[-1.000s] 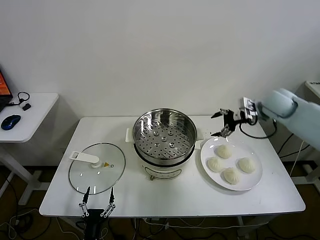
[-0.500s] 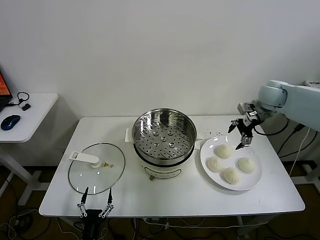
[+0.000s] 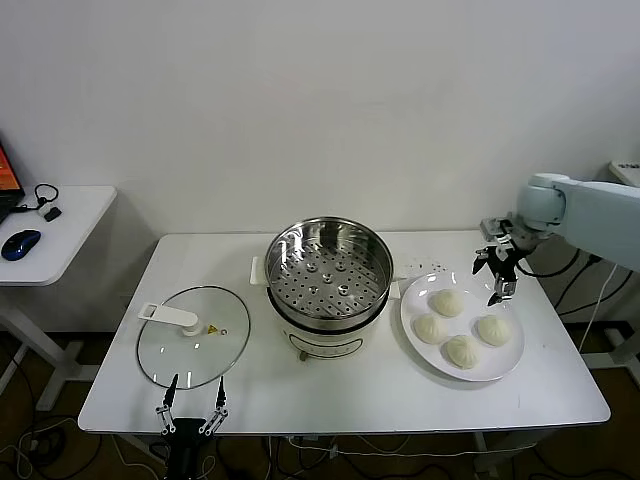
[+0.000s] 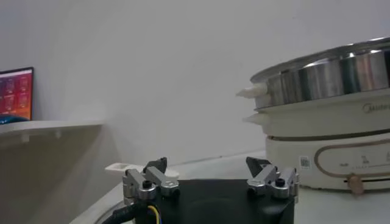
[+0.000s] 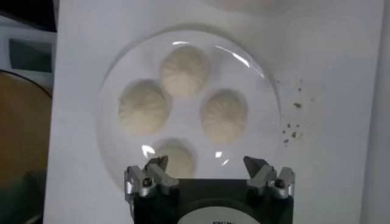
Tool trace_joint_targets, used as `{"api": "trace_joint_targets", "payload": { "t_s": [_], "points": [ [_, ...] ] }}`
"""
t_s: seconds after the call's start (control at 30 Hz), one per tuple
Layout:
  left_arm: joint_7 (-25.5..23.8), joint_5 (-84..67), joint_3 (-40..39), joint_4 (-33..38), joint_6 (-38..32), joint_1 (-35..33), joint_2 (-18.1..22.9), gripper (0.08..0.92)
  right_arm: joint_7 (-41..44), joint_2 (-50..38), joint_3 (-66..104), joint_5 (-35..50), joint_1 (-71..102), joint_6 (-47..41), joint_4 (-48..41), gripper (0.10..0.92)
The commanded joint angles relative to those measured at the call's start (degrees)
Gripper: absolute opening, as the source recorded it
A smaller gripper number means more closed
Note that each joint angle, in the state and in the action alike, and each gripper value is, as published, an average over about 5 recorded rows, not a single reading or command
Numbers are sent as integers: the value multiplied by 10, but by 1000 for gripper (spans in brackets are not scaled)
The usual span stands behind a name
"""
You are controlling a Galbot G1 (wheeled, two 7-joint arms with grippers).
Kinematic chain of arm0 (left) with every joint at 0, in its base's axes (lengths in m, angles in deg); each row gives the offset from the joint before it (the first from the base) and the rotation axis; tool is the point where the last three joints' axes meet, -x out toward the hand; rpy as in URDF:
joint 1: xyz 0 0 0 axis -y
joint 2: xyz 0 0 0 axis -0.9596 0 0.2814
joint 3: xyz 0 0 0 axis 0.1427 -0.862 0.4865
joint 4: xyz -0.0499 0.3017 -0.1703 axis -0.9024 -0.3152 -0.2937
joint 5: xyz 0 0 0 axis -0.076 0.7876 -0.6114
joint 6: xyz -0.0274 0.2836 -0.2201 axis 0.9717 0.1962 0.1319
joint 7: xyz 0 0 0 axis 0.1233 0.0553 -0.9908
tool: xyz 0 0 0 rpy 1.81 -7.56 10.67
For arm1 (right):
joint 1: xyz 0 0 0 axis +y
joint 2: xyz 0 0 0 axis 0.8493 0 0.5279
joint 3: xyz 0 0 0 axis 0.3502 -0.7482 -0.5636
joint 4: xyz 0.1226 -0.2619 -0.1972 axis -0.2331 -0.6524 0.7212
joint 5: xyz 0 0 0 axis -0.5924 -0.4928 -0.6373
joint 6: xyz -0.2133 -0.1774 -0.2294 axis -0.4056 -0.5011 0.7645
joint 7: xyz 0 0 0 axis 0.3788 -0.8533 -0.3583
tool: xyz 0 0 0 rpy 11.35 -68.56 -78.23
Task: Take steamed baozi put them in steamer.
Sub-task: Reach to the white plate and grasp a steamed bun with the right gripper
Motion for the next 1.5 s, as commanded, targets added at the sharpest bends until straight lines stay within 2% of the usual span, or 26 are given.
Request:
{"api": "trace_joint_targets", "payload": {
  "t_s": [0.03, 0.8, 1.3, 1.4, 1.5],
  "points": [
    [0, 4, 1, -3, -1, 1, 1, 823, -30, 15, 81, -22, 90, -7, -42, 823],
    [-2, 12, 7, -16, -1, 7, -2, 823, -36, 57, 130, -49, 152, -10, -118, 823],
    [-4, 17, 12, -19, -2, 8, -4, 823, -34, 65, 131, -50, 162, -17, -130, 820],
    [-4, 18, 13, -19, -3, 8, -4, 823, -33, 68, 132, -49, 163, -17, -132, 779],
    [-4, 19, 14, -19, -4, 8, -4, 823, -32, 69, 132, -49, 164, -17, -134, 700]
  ]
}}
